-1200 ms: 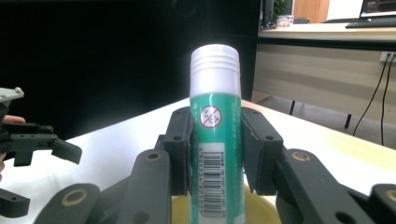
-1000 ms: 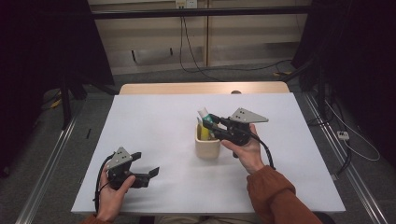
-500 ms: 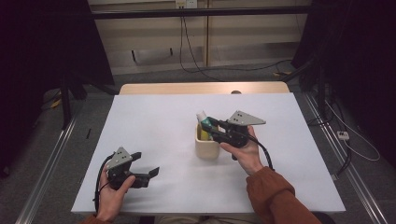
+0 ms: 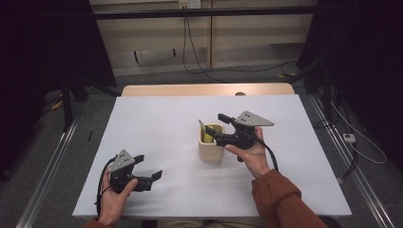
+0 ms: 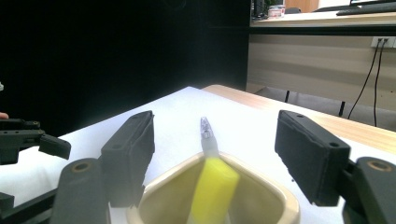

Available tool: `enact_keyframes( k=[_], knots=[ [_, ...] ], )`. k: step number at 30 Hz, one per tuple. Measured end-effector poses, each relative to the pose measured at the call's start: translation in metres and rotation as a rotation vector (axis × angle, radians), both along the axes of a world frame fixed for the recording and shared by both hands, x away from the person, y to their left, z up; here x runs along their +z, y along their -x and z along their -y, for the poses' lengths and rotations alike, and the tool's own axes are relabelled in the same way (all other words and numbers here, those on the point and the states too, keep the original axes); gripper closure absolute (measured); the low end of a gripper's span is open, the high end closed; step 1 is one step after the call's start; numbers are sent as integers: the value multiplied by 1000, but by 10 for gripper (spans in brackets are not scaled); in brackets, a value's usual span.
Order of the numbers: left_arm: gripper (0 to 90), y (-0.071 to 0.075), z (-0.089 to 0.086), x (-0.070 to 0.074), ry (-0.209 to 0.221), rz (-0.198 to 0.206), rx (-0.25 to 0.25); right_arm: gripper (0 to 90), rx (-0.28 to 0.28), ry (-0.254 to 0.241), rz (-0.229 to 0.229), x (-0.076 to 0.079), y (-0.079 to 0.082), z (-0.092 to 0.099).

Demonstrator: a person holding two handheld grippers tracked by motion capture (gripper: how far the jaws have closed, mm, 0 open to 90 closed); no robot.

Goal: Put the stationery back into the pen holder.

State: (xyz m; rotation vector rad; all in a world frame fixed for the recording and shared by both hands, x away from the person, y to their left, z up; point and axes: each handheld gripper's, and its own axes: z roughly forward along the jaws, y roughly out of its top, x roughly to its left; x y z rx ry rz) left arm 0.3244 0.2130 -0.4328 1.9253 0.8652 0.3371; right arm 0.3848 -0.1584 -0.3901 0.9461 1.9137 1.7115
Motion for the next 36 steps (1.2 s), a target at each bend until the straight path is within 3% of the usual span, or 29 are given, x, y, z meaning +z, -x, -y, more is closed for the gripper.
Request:
enact_keyframes(
  k=[7, 12, 17, 20, 23, 36],
  knots=[
    [72, 0, 0, 0, 1, 1, 1, 151, -28, 18, -20, 0, 0, -2],
    [72, -1, -1, 0, -2, 2, 2, 149, -28, 19, -45, 2, 0, 0],
    [72, -1, 0, 0, 1, 0, 4, 87, -44, 77, -45, 2, 1, 2],
    [72, -2, 0, -1, 0, -2, 7, 87, -40, 71, -62, 3, 2, 4],
    [72, -2, 0, -1, 4, -2, 8, 73, -44, 105, -53, 4, 3, 5],
    [72, -2, 0, 0, 5, 3, 0, 57, -62, 161, -70, 4, 9, 16]
  ],
)
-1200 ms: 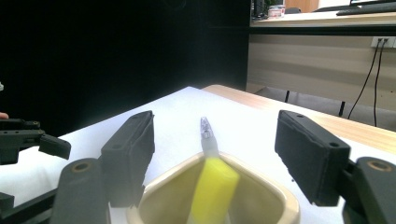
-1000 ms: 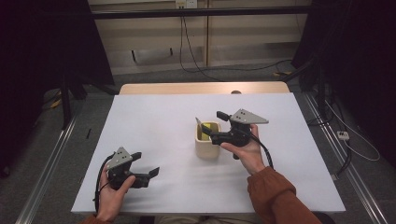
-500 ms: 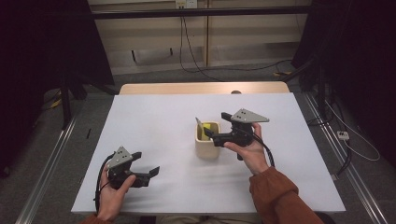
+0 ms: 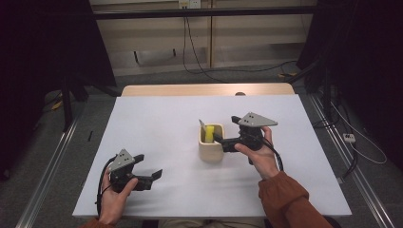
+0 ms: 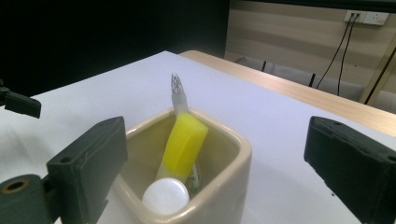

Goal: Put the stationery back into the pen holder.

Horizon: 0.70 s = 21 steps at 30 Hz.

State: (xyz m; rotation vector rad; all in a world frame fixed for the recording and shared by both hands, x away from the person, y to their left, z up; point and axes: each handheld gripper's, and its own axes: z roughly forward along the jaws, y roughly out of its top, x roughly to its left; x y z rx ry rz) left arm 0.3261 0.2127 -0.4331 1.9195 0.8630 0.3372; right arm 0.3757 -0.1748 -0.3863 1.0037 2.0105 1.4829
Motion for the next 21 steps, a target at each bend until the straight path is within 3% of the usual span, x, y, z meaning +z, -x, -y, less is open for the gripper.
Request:
enact_keyframes(
  k=[4, 7, 10, 21],
  knots=[
    [72, 1, -1, 1, 2, 2, 1, 56, -15, 6, -13, -2, 4, 5],
    [72, 1, -1, 1, 4, 3, 4, 60, -28, -36, -78, -3, 10, 10],
    [72, 1, 0, 1, 7, 7, 1, 51, -61, -32, -61, -4, 16, 15],
    [72, 0, 1, 2, 2, 7, -3, 51, -86, -14, -83, -10, 29, 37]
  ],
)
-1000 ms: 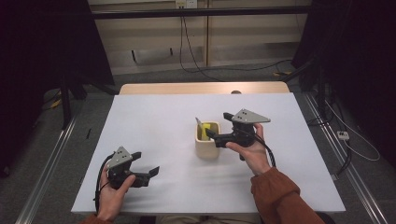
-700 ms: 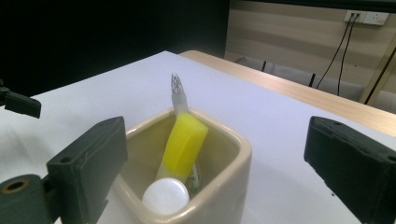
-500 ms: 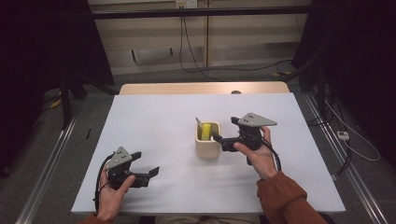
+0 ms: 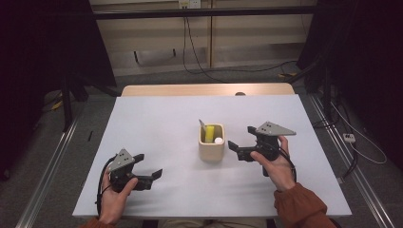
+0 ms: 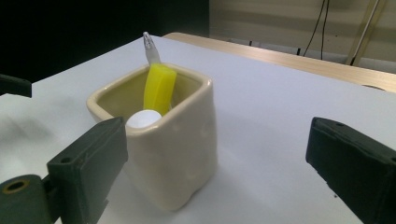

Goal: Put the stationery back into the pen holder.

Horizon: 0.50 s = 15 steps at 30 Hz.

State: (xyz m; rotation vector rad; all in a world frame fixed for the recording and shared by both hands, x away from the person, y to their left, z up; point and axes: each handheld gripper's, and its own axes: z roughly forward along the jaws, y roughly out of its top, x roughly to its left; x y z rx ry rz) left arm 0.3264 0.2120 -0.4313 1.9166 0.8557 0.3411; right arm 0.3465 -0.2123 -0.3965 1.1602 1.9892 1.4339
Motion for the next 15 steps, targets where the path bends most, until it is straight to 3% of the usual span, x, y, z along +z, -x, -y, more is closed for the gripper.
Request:
enact_keyframes(
  k=[9, 15],
  knots=[
    [72, 0, 1, 0, 22, 0, 4, 48, -38, 29, 0, -3, 11, 17],
    [72, 0, 1, 1, 14, 3, 5, 45, -69, 46, 1, -4, 17, 28]
  ],
)
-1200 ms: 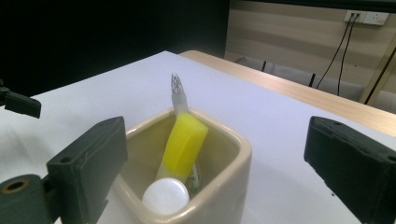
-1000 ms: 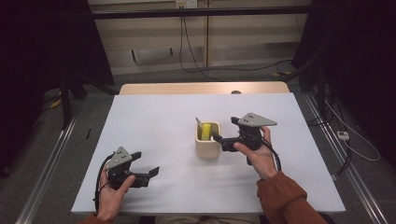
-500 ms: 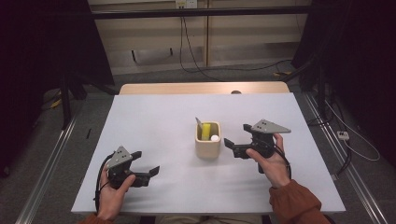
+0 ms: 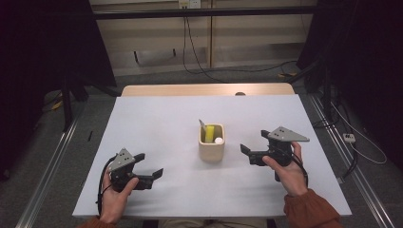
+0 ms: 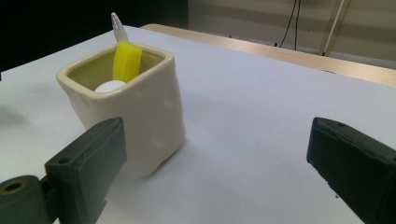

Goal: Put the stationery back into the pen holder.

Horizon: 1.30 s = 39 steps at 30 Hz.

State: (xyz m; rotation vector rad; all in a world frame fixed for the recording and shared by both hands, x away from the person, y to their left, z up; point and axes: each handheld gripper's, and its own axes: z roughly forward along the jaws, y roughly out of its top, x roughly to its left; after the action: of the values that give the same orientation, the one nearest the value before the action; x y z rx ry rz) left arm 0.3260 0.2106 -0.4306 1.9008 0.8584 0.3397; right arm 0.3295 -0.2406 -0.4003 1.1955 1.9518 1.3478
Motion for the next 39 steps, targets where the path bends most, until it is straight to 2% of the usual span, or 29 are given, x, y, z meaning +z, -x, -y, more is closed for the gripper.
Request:
enact_keyframes(
  k=[6, 12, 21, 33, 39],
  knots=[
    [72, 0, 0, 0, -2, 2, 1, 44, -21, 19, -14, -6, 10, 9],
    [72, 0, 1, 0, -6, 1, 3, 44, -48, 17, -14, -16, 17, 19],
    [72, 1, 1, 1, -1, 6, 1, 47, -73, 54, -44, -26, 27, 35],
    [72, 3, 3, 1, -4, 3, 2, 49, -147, 37, -68, -43, 43, 63],
    [72, 3, 2, 1, 2, 0, 11, 50, -160, 38, -76, -50, 48, 68]
  ],
)
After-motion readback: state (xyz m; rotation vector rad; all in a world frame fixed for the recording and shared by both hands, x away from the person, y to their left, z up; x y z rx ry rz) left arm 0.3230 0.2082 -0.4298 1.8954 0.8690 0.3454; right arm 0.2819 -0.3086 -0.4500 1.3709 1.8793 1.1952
